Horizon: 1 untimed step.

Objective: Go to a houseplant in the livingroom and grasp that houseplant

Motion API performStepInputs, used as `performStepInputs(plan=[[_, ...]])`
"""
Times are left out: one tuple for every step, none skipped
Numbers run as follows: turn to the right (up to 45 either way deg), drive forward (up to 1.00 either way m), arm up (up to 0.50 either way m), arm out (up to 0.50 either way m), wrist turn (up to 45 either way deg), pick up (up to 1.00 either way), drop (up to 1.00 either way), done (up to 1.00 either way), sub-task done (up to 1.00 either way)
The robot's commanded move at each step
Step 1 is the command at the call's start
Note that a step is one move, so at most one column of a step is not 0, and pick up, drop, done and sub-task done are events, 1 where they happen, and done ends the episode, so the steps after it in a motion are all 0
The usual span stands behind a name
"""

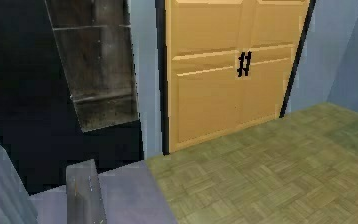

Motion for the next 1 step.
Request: performStepInputs(plan=[[0.0, 0.05, 0.0, 0.0, 0.0, 0.0, 0.0, 0.0, 0.0]])
